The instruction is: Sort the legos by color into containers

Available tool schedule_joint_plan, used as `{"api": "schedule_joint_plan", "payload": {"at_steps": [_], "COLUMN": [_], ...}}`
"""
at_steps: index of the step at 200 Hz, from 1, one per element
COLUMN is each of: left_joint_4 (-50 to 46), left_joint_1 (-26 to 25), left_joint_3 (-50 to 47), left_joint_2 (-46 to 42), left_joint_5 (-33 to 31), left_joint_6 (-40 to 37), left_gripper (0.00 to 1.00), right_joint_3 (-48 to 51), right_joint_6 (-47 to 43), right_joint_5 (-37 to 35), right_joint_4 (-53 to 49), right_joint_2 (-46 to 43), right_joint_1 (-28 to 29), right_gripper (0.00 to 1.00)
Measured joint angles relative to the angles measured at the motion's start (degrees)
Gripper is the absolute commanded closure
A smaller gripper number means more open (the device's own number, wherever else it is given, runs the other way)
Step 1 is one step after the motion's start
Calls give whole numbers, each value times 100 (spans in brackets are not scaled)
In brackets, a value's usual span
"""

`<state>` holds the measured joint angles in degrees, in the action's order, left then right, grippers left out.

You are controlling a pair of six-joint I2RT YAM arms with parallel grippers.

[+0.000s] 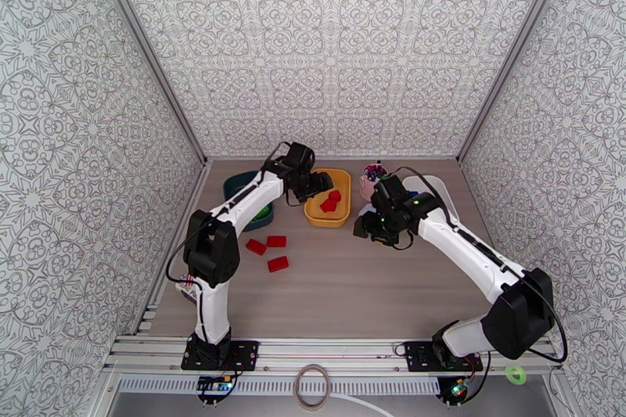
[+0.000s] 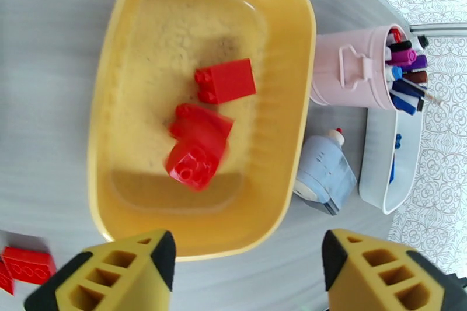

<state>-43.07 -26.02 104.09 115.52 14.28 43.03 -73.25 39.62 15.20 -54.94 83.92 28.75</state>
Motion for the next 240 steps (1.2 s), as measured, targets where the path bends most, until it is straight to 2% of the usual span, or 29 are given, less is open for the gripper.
{"api": "schedule_joint_plan", "payload": {"at_steps": [41, 110, 150, 206, 240], "left_joint_4": [-238, -605, -813, -1010, -994], "left_joint_1": [-26, -76, -142, -398, -442], "left_joint_3": [-280, -1945, -2824, -4234, -4743], "left_joint_2": [-269, -1976, -2618, -3272, -3333], "left_joint_5": [-240, -1023, -1445, -1746, -1740], "left_joint_6": [-216, -293, -120, 363, 601], "left_gripper": [20, 10, 1, 1, 1], "right_joint_3": [-2, -420, -804, -1134, -1141], "right_joint_6": [-50, -162, -214, -299, -326], "right_joint_5": [7, 166, 212, 302, 334], "right_joint_4": [4, 74, 116, 170, 173], "right_joint_2": [57, 844, 1211, 1569, 1580], "right_joint_1": [0, 11, 201, 494, 540], "right_gripper": [39, 38, 35, 29, 28]}}
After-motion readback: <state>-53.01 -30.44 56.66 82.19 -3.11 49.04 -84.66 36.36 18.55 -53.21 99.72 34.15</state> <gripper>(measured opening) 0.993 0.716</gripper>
